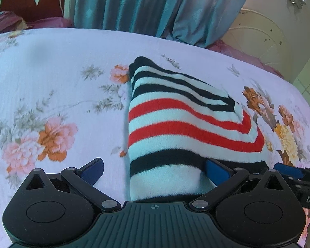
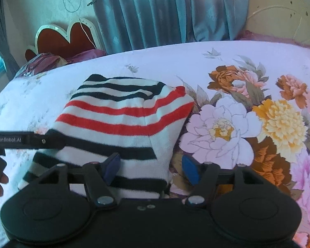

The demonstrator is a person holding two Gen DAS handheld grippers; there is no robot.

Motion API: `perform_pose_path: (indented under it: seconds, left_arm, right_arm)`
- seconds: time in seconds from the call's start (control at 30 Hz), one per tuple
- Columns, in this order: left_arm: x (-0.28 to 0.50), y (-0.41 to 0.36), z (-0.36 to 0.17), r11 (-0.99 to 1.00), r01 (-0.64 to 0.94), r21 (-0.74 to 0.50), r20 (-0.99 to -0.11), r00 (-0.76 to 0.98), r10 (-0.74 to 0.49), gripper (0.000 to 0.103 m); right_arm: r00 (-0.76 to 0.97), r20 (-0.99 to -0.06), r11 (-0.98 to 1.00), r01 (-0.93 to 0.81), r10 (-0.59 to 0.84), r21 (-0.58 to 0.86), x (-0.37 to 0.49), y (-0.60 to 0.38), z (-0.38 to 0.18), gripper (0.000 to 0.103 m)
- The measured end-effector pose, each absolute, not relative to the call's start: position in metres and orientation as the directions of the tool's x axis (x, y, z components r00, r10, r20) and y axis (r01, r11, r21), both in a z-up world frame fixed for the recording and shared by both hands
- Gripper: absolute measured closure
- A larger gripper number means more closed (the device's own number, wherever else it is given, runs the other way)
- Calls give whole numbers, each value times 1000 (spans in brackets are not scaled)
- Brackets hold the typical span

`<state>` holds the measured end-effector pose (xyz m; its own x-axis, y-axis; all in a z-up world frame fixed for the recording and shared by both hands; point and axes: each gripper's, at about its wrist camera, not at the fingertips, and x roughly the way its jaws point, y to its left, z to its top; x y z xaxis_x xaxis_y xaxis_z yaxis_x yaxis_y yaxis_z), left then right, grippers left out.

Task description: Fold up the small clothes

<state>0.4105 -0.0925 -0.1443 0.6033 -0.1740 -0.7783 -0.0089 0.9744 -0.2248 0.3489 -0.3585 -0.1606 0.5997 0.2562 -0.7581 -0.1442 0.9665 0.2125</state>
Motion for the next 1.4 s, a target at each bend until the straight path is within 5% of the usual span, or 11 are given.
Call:
perform_pose_path:
  seconds: [0.47, 0.6, 0.77, 0.93, 1.4]
  left_arm:
    - [439, -100, -169, 937, 36, -347, -780, 543, -310, 0]
    - [441, -108, -175, 937, 65, -343, -777, 541, -322, 0]
    - [436, -110, -169, 940, 82, -331, -759, 568, -317, 15]
    - [430, -107, -150, 942, 96, -322, -738, 598, -313, 45]
    - [400, -61, -100, 957, 116, -264, -703, 657, -274, 49]
  right_arm:
    - [510, -748, 878, -26, 423, 479, 401, -374, -201, 27]
    - [517, -733, 867, -36, 442, 497, 405, -369, -204, 44]
    - [512, -720, 852, -48, 468, 521, 405, -372, -201, 70]
    - [543, -693, 847, -68, 475, 527, 397, -369, -188, 75]
    - [578, -624, 819, -145, 526, 556, 384, -318, -139, 75]
